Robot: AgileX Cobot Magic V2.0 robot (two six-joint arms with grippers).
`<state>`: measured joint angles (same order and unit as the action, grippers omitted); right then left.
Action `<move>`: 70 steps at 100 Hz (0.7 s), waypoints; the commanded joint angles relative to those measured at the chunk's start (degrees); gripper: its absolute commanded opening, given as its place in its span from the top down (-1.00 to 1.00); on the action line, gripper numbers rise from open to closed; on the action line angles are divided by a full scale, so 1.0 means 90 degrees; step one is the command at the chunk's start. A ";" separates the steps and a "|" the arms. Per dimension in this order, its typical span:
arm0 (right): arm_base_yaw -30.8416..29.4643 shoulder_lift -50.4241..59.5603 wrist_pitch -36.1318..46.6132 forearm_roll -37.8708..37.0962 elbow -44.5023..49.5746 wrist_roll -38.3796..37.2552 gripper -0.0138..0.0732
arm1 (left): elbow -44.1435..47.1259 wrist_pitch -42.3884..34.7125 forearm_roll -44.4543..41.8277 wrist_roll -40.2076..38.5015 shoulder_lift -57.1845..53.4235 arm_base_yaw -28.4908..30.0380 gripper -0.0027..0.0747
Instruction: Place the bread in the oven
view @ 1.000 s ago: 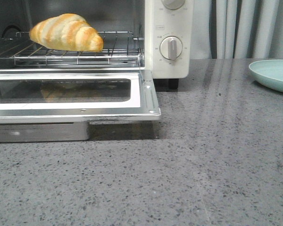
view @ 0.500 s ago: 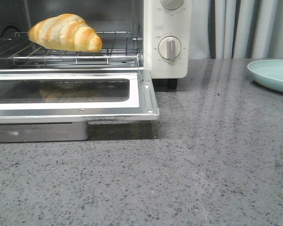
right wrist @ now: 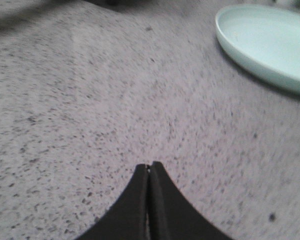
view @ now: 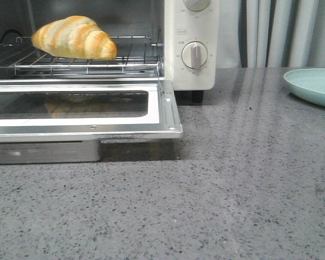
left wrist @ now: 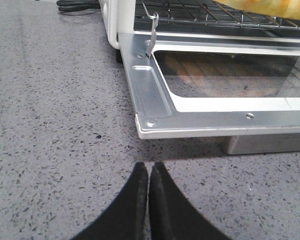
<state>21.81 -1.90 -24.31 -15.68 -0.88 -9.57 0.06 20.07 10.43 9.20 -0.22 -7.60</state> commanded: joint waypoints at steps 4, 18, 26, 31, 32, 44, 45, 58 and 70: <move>-0.1042 -0.0071 0.0883 0.1205 0.0240 0.0201 0.80 | 0.0149 -0.0278 0.0118 -0.0058 -0.0187 0.0003 0.99; -0.2134 -0.0042 0.0948 0.1370 0.0240 0.0490 0.80 | 0.0149 -0.0274 0.0118 -0.0058 -0.0187 0.0003 0.99; -0.2494 0.0016 0.0918 0.1370 0.0240 0.0490 0.80 | 0.0149 -0.0274 0.0118 -0.0058 -0.0187 0.0003 0.99; -0.2647 0.0112 0.0865 0.1359 0.0240 0.0490 0.80 | 0.0149 -0.0274 0.0118 -0.0058 -0.0187 0.0003 0.99; -0.2681 0.0128 0.0863 0.1359 0.0240 0.0490 0.80 | 0.0149 -0.0274 0.0118 -0.0058 -0.0187 0.0003 0.99; -0.2770 0.0397 0.0779 0.1056 0.0240 0.0612 0.80 | 0.0149 -0.0274 0.0118 -0.0058 -0.0187 0.0003 0.99; -0.2770 0.0400 0.0763 0.1056 0.0240 0.0612 0.80 | 0.0149 -0.0274 0.0118 -0.0058 -0.0187 0.0003 0.99; -0.2770 0.0400 0.0763 0.1041 0.0240 0.0612 0.80 | 0.0149 -0.0274 0.0118 -0.0058 -0.0187 0.0003 0.99; -0.2770 0.0400 0.0791 0.1041 0.0240 0.0612 0.80 | 0.0149 -0.0274 0.0118 -0.0058 -0.0187 0.0003 0.99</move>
<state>-2.79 0.51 -19.21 -4.98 0.44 -4.89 0.00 20.19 10.76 9.20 -0.22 -7.60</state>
